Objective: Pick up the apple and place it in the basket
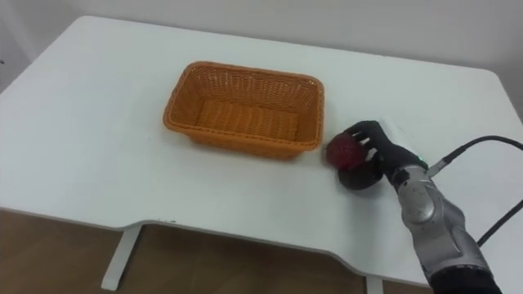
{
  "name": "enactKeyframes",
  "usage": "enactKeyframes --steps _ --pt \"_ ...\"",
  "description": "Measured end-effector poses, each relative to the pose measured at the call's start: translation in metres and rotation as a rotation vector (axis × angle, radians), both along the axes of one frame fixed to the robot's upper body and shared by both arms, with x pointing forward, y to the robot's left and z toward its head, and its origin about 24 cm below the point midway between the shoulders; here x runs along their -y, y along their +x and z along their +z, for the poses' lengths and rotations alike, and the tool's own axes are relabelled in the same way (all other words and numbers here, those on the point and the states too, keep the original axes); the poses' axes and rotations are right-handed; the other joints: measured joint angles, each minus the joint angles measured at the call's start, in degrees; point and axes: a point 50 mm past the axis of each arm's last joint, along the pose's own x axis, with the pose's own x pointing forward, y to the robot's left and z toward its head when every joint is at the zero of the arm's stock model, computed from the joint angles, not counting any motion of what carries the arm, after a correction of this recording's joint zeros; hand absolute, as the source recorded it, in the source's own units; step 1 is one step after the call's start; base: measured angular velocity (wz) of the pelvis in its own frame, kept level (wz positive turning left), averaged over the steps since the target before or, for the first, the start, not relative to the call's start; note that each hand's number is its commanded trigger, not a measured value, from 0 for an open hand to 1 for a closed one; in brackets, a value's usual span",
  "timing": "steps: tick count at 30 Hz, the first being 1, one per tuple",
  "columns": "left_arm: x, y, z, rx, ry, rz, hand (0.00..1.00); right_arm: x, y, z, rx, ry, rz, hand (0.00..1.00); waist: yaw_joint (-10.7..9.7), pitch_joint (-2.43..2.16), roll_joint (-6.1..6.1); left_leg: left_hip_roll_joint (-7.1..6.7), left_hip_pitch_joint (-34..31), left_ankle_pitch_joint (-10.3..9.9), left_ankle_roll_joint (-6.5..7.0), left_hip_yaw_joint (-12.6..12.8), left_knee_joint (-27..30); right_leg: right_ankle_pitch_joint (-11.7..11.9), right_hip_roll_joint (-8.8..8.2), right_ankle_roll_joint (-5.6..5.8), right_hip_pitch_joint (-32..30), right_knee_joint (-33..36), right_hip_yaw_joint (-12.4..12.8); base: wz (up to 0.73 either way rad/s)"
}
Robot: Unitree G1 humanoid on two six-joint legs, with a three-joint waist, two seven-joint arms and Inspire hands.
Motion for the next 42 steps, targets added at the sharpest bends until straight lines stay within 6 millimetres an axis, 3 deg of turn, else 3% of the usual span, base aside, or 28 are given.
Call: enactKeyframes --steps 5,8,11,13,21,32,40,41,42 --pt "0.000 -0.001 0.000 0.013 0.003 0.020 0.00 0.006 -0.004 -0.001 0.037 0.127 -0.090 1.00 -0.05 0.03 0.05 -0.09 0.03 0.00 0.01 -0.15 0.11 0.01 -0.13 0.02 0.77 -0.58 -0.08 0.03" --pt "0.000 -0.003 0.000 0.015 -0.001 0.043 0.00 0.009 -0.008 -0.001 0.076 0.233 -0.159 1.00 -0.10 0.15 0.58 -0.08 0.00 0.00 0.01 -0.13 0.03 0.01 -0.12 0.02 0.75 -0.61 -0.04 0.00" --pt "0.002 -0.005 -0.002 0.019 -0.007 0.076 0.00 0.011 -0.009 0.003 0.117 0.289 -0.201 1.00 -0.32 -0.02 1.35 -0.07 -0.21 0.01 0.00 0.01 -0.12 0.01 -0.09 0.02 0.33 -0.58 0.17 -0.03" --pt "0.006 -0.008 -0.003 0.020 -0.018 0.102 0.00 0.013 -0.009 0.013 0.181 0.294 -0.226 1.00 -0.44 -0.33 1.89 -0.10 -0.11 0.02 0.00 0.16 -0.36 0.01 -0.10 0.03 0.29 -0.57 0.20 0.00" --pt "0.006 -0.015 -0.004 0.009 -0.008 0.121 0.00 0.019 -0.005 0.068 0.496 0.303 -0.283 1.00 -1.67 -0.43 1.89 -0.01 -0.19 0.03 0.00 0.56 -0.51 0.01 -0.10 0.03 -0.04 -0.57 0.34 0.00" --pt "0.011 -0.009 -0.005 0.011 0.010 0.075 0.00 -0.037 -0.001 0.105 0.616 0.284 -0.021 1.00 -1.77 -0.25 2.49 0.04 -1.07 0.02 -0.01 0.68 0.01 0.03 -0.02 0.01 -0.68 -0.51 0.41 -0.01" --pt "0.014 0.003 -0.004 0.031 0.001 0.042 0.00 -0.073 0.000 0.103 0.520 0.209 0.199 1.00 0.04 -0.04 2.78 0.07 -2.24 0.11 -0.02 1.08 -0.18 0.03 0.00 0.01 -2.17 0.34 1.22 -0.03" --pt "0.015 0.004 -0.004 0.031 -0.002 0.028 0.00 -0.079 0.000 0.100 0.492 0.200 0.226 0.67 0.20 -0.07 2.73 0.06 -2.18 0.11 -0.02 1.08 -0.24 0.03 0.01 0.01 -2.17 0.33 1.36 0.00" --pt "0.017 0.006 -0.004 0.032 -0.008 0.017 0.00 -0.084 0.000 0.096 0.463 0.199 0.249 0.00 0.39 -0.07 2.60 0.03 -2.13 0.12 -0.02 1.07 -0.26 0.03 0.01 0.01 -2.19 0.33 1.43 0.00"
